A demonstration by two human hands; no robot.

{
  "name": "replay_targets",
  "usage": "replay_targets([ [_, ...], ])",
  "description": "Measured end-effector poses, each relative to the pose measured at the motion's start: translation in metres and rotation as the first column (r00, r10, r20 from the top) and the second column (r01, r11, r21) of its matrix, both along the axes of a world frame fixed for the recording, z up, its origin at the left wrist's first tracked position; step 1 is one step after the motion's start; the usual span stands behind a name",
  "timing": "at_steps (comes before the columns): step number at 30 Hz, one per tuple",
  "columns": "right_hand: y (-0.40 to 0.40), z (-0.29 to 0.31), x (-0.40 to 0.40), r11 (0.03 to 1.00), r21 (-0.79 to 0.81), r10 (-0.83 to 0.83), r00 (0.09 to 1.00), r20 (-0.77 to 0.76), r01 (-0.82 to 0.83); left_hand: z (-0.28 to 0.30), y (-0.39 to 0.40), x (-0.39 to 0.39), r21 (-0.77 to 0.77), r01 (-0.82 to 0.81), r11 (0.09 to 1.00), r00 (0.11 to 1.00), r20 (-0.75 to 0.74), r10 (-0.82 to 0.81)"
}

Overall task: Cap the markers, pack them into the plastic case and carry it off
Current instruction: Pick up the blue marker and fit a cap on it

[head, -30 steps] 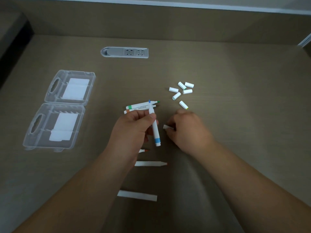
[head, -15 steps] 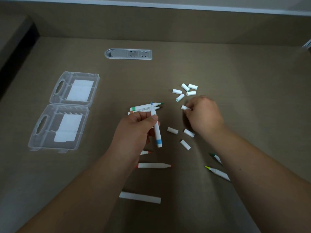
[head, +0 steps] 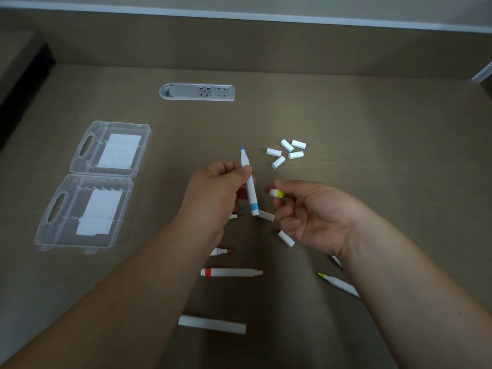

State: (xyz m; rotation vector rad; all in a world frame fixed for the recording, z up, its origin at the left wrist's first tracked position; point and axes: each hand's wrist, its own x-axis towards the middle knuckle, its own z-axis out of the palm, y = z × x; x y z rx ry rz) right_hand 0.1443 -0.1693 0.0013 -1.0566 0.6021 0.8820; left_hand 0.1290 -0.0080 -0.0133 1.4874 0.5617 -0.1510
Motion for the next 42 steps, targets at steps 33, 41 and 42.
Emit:
replay_targets([
  [33,0.005,-0.056,0.07,0.091,-0.965,0.954,0.256,0.155,0.244,-0.008,0.009,-0.003,-0.003,-0.016,1.0,1.0,-0.02,0.016],
  [41,-0.014,-0.055,0.068,0.229,-0.953,0.9,0.33,0.285,0.201,-0.007,0.003,0.0,0.003,-0.008,1.0,0.999,-0.041,0.008],
  [42,-0.014,-0.056,0.068,0.218,-0.957,0.904,0.329,0.272,0.193,-0.007,0.002,0.001,0.014,-0.003,1.0,0.999,-0.041,0.004],
])
